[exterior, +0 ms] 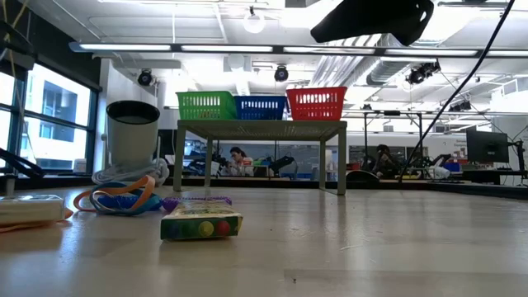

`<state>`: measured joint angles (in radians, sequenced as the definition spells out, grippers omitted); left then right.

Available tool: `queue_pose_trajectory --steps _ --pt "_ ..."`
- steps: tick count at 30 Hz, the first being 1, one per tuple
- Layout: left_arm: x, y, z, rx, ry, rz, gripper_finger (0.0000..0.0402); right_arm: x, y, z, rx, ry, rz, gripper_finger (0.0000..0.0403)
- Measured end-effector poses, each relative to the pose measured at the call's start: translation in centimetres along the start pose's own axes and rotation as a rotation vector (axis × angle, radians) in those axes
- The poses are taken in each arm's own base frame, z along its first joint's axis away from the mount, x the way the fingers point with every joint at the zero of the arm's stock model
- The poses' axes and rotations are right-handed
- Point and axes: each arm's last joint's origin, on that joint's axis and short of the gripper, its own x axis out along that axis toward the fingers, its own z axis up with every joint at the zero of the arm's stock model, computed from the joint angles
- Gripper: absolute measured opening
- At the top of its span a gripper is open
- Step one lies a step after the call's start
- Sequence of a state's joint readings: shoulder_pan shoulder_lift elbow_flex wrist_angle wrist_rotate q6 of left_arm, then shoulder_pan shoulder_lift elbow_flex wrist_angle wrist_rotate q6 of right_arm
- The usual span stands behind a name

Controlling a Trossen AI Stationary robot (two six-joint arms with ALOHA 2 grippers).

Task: Pick & Place Office Desk Supplies
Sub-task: Put the orange rubber band into the red bin on the shelf

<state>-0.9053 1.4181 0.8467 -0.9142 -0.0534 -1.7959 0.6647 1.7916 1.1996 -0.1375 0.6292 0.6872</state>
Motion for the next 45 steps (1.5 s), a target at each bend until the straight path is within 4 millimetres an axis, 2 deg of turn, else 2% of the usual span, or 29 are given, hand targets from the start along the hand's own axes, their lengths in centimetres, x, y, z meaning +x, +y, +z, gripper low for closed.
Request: queue_pose_trajectory --steps 5,10,20,37,41,45 --pt "0.3 -0.2 0.4 0.04 0.022 0.017 0.0165 0.0 0.0 0.0 0.0 0.0 0.0 0.0252" --pt "1.6 -0.5 0.1 0.132 0.06 0.083 0.0165 0.0 0.0 0.0 0.0 0.0 0.0 0.0252" --pt "2.6 -0.8 0.3 0.122 0.071 0.12 0.0165 0.0 0.0 0.0 -0.001 0.0 0.0 0.0252" --pt "5.4 1.3 0.5 0.1 0.155 0.129 0.0164 0.0 0.0 0.0 -0.001 0.001 0.0 0.0252" --pt "6.0 1.7 0.6 0.084 0.164 0.121 0.0142 0.0 0.0 0.0 -0.001 0.001 0.0 0.0252" --pt "6.0 1.7 0.6 0.072 0.151 0.111 0.0097 0.0 0.0 0.0 -0.001 0.001 0.0 0.0252"
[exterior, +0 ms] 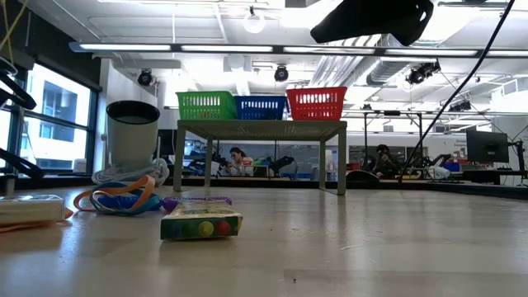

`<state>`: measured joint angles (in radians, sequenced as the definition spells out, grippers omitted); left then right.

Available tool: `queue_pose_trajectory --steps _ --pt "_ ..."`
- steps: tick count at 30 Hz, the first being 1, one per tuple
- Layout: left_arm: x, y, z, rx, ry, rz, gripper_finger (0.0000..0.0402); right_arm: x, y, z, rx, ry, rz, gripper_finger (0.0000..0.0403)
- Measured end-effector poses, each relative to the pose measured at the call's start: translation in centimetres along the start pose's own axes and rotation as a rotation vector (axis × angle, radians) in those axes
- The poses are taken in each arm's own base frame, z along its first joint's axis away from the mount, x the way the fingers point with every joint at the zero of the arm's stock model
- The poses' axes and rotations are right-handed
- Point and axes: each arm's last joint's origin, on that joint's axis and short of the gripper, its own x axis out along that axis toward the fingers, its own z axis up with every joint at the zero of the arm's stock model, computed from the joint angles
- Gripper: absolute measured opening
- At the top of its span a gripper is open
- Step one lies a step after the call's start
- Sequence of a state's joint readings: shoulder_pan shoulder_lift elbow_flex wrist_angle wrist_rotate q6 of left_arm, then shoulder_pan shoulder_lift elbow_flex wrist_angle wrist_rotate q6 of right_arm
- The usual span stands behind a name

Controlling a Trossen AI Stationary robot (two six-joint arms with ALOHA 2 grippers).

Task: Pick & Place Office Desk Supplies
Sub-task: Put the orange rubber band into the red bin on the shelf

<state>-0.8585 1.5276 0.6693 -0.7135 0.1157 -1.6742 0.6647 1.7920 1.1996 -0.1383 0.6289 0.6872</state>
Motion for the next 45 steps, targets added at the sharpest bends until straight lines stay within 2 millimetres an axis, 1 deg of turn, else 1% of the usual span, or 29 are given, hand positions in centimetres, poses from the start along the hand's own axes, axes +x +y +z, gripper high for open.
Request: queue_pose_trajectory --steps 7,9,13,16,21,23,26,28,33,37,41,45 --pt "0.1 0.0 -0.2 -0.01 -0.043 -0.011 0.0012 0.0 0.0 0.0 0.0 0.0 0.0 0.0252" --pt "0.1 0.0 -0.4 -0.02 -0.056 -0.009 0.0004 0.0 0.0 0.0 0.0 0.0 0.0 0.0252" --pt "0.2 0.1 -0.7 -0.026 -0.071 -0.006 0.0002 0.0 0.0 0.0 -0.001 0.0 0.001 0.0252" --pt "-0.2 -0.3 -0.9 -0.024 -0.093 -0.008 0.0001 0.0 0.0 0.0 -0.001 0.0 0.0 0.0252" --pt "-2.5 -2.0 -1.1 0.031 -0.164 -0.034 0.0001 0.0 0.0 0.0 0.0 0.0 0.0 0.0252" --pt "-3.6 -2.6 -0.8 0.051 -0.239 -0.036 0.0 0.0 0.0 0.0 0.001 -0.002 0.002 0.0252" --pt "-5.4 -3.7 -0.4 0.081 -0.312 -0.088 0.0 0.0 0.1 0.1 0.007 -0.009 0.008 0.0252" --pt "-6.2 -4.1 -0.1 0.111 -0.349 -0.081 0.0 0.0 0.1 0.1 0.008 -0.01 0.009 0.0252" --pt "-8.6 -5.6 1.1 0.188 -0.474 -0.136 0.0 0.0 0.1 0.2 0.01 -0.014 0.012 0.0252" --pt "-10.6 -6.9 1.8 0.264 -0.638 -0.187 0.0 0.0 0.2 0.3 0.009 -0.027 0.022 0.0252" --pt "-12.0 -8.5 2.2 0.352 -0.842 -0.273 0.0 0.0 0.5 0.7 -0.002 -0.062 0.048 0.0252" --pt "-13.2 -10.1 2.8 0.413 -0.962 -0.386 0.0 -0.1 0.8 1.2 -0.013 -0.12 0.057 0.0252"
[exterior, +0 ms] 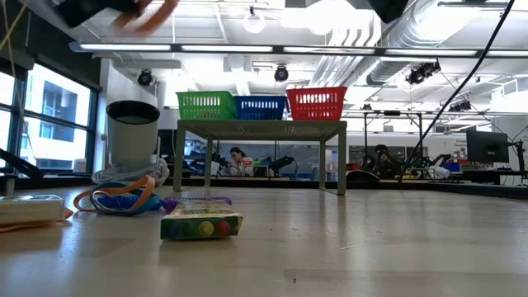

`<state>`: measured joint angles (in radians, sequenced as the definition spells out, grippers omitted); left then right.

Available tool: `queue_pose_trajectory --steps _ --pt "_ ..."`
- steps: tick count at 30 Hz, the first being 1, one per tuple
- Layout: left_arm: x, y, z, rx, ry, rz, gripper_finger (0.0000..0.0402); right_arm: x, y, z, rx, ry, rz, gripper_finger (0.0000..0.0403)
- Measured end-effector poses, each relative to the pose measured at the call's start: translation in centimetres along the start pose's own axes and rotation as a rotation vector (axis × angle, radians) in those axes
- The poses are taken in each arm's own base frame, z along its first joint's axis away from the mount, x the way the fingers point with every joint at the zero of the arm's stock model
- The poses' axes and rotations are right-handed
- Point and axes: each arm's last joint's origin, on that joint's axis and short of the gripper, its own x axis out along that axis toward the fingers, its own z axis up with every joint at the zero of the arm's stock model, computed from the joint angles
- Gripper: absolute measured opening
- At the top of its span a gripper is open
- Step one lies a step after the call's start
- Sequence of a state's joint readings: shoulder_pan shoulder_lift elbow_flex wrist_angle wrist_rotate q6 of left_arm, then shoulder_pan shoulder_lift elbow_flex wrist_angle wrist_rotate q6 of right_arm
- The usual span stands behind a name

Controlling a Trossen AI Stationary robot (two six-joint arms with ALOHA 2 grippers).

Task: Pick & Place Office Desk Supplies
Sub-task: Put the orange rubber band into the red bin on the shelf

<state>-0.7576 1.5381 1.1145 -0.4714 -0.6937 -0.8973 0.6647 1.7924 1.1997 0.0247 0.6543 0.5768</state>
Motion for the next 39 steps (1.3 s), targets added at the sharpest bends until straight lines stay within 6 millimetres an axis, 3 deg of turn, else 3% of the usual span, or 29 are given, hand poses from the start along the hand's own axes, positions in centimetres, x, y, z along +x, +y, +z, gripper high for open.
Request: queue_pose_trajectory --steps 6,15,39 --pt "1.3 -0.9 1.2 0.038 -0.09 -0.071 0.0 1.5 0.4 -0.8 -0.021 -0.041 0.013 0.0252" --pt "4.2 -0.4 1.0 0.06 -0.072 0.002 0.0 3.6 0.7 -1.3 -0.028 -0.144 0.029 0.0252" --pt "4.2 -0.7 1.7 0.083 -0.12 -0.029 0.0 4.5 -1.2 -1.6 0.114 -0.1 -0.114 0.0252"
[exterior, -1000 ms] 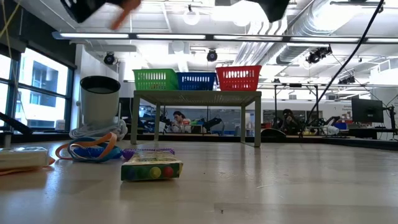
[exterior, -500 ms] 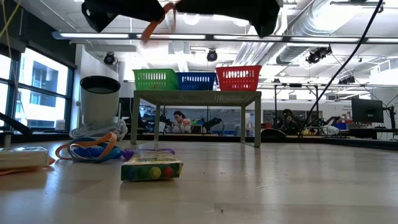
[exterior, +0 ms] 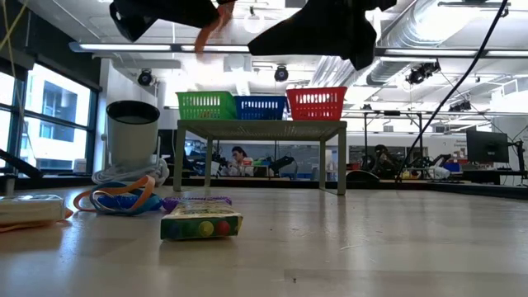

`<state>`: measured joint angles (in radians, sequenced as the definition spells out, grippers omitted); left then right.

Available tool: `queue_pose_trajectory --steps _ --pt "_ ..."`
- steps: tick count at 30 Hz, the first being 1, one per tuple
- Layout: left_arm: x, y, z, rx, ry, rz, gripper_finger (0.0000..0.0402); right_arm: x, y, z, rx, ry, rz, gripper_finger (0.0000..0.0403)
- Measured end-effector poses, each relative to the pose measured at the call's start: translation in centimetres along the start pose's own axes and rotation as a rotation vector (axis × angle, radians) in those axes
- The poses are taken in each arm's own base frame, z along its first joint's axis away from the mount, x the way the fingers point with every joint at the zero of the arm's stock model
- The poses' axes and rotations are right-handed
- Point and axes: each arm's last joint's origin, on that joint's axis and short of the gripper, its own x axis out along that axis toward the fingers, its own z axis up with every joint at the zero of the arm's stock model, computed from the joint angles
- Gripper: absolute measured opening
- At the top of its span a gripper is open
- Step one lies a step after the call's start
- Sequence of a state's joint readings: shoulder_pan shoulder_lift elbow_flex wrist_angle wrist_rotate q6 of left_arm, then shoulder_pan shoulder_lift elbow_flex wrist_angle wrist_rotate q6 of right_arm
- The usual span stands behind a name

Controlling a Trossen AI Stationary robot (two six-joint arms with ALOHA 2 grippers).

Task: Pick & Place Office Desk Supplies
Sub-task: Put the orange rubber band into the red bin on the shelf

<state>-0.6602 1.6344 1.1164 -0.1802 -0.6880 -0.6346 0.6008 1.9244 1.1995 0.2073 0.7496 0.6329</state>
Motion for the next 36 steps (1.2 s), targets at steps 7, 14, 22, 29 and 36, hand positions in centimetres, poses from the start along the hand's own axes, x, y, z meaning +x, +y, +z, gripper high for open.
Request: queue_pose_trajectory --steps 7,14,22,29,36 --pt "0.4 0.0 0.9 0.029 -0.051 -0.017 0.0 0.9 -0.4 0.1 0.016 0.026 0.037 0.0252" --pt "0.6 0.3 1.1 0.043 -0.054 -0.017 0.0 1.5 -0.6 -0.6 -0.003 0.055 0.047 0.025" --pt "0.6 0.3 1.1 0.044 -0.051 -0.02 0.0 1.5 -0.6 -0.5 -0.017 0.05 0.05 0.0165" --pt "0.6 0.2 1.1 0.045 -0.05 -0.023 0.0 1.5 -0.5 -0.6 -0.05 0.069 0.077 0.0025" --pt "0.6 0.2 1.1 0.046 -0.05 -0.023 0.0 1.4 -0.4 -0.6 -0.067 0.081 0.097 0.0003"
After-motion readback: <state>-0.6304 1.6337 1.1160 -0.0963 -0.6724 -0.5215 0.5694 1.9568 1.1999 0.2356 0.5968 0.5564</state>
